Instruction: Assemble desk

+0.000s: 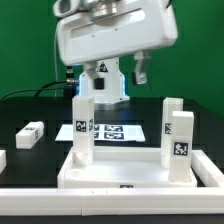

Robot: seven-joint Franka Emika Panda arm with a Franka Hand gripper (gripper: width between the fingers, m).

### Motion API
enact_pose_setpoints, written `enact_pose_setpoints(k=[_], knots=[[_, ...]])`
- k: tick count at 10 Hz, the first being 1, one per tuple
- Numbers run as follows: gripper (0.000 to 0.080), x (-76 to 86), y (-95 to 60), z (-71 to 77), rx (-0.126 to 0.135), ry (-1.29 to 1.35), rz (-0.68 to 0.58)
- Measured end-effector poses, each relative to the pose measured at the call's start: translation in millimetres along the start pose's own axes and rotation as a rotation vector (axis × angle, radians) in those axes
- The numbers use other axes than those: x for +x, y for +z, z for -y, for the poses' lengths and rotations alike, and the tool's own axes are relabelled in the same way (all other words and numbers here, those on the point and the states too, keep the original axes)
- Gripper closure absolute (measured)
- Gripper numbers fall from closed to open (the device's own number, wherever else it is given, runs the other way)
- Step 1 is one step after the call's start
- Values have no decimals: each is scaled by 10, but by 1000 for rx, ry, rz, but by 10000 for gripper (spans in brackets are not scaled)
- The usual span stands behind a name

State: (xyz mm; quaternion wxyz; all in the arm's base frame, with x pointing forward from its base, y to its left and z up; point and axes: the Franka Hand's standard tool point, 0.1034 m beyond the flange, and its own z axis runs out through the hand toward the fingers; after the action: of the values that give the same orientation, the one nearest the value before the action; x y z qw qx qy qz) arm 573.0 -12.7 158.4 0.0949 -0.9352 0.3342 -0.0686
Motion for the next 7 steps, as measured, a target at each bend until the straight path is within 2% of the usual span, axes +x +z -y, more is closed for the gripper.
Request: enact_pose_setpoints(k=[2,4,5,6,7], knots=[[151,21,-50,-450,-14,-223,13],[151,176,-124,-1087,-31,-528,18],[151,237,-152,-1271,-36,-596,18],[151,325,-189,-1383,-41,-652,12],[151,310,-179,-1368,-43,-663,15]])
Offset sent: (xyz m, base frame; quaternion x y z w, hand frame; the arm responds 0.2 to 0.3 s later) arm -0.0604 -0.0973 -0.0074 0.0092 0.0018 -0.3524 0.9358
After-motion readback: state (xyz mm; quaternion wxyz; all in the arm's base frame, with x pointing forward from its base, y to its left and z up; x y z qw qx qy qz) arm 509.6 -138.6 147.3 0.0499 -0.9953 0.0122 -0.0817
